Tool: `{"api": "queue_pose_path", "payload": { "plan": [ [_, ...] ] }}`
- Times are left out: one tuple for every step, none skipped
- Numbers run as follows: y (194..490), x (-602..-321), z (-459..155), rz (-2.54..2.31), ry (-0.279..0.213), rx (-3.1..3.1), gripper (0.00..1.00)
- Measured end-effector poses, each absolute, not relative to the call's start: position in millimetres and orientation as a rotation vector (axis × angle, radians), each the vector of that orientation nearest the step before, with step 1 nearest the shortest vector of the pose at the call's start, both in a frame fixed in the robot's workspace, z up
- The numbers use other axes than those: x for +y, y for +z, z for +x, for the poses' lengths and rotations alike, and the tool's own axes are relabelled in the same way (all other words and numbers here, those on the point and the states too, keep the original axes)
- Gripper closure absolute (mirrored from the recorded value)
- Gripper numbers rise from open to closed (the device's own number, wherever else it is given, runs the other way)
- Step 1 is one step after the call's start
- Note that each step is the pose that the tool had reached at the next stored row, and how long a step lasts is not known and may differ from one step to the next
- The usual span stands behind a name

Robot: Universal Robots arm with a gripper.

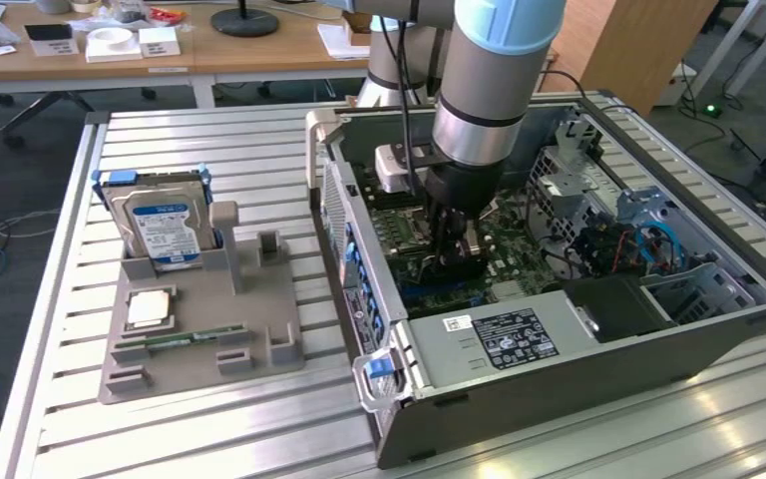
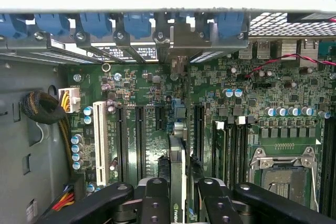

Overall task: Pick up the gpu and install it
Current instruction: 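Insert the gpu into the slot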

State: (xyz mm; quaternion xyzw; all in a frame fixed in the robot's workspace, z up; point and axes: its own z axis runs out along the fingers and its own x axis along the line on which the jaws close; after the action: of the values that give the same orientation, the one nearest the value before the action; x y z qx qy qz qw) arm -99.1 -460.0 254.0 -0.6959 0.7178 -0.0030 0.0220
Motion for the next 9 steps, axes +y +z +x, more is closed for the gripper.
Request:
{"api": "queue_pose_path", "payload": {
  "plan": [
    [254.0, -460.0, -99.2, -2.156, -0.009, 2.224, 0.75],
    [254.0, -460.0, -99.1, -2.156, -0.009, 2.224, 0.75],
    [254.0, -460.0, -99.2, -2.156, -0.009, 2.224, 0.75],
    [254.0, -460.0, -99.1, -2.156, -0.009, 2.224, 0.75],
    [254.0, -460.0, -99.2, -2.156, -0.009, 2.224, 0.75],
    [253.9, -460.3, -99.1, -2.156, -0.009, 2.224, 0.75],
    [253.8, -461.4, -99.0, -2.156, -0.008, 2.223, 0.75],
    [253.8, -462.6, -99.1, -2.156, -0.009, 2.223, 0.75],
    [253.9, -463.0, -99.1, -2.156, -0.009, 2.224, 0.75]
  ]
}}
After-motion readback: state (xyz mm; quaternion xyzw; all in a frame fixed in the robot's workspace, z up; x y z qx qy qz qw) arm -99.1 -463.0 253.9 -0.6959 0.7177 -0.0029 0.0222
